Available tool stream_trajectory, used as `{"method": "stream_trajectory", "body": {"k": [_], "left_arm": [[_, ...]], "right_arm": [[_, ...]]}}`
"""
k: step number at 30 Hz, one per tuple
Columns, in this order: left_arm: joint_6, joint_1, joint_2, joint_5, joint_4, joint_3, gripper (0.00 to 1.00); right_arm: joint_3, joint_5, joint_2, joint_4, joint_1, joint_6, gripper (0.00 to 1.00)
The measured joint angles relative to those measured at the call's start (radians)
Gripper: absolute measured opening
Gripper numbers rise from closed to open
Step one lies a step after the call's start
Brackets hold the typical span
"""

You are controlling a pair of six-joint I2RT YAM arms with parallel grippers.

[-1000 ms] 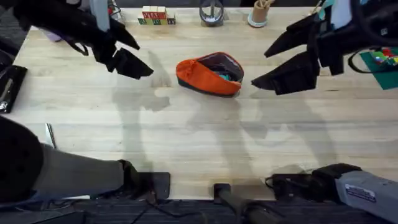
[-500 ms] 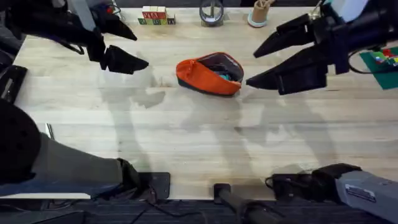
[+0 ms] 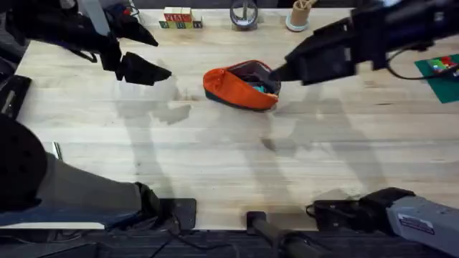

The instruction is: Unzip the bag, pick up the pens from the table one at a time and place them inside, then zip the bag closed.

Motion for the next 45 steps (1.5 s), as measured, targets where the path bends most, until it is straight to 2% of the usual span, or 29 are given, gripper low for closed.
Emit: {"method": "stream_trajectory", "body": {"k": [12, 21, 29, 39, 45], "left_arm": [[0.000, 0.000, 0.000, 0.003, 0.000, 0.000, 0.993], [0.000, 0.000, 0.000, 0.003, 0.000, 0.000, 0.994], [0.000, 0.000, 0.000, 0.003, 0.000, 0.000, 0.993], [0.000, 0.000, 0.000, 0.003, 0.000, 0.000, 0.994], [0.000, 0.000, 0.000, 0.003, 0.000, 0.000, 0.993]], "right_arm": [[0.000, 0.485, 0.000, 0.189, 0.305, 0.414, 0.998], [0.000, 0.760, 0.009, 0.204, 0.451, 0.691, 0.998], [0.001, 0.857, 0.141, 0.218, 0.524, 0.813, 0.998], [0.001, 0.867, 0.305, 0.224, 0.552, 0.849, 0.998], [0.001, 0.868, 0.356, 0.255, 0.570, 0.898, 0.997]]}}
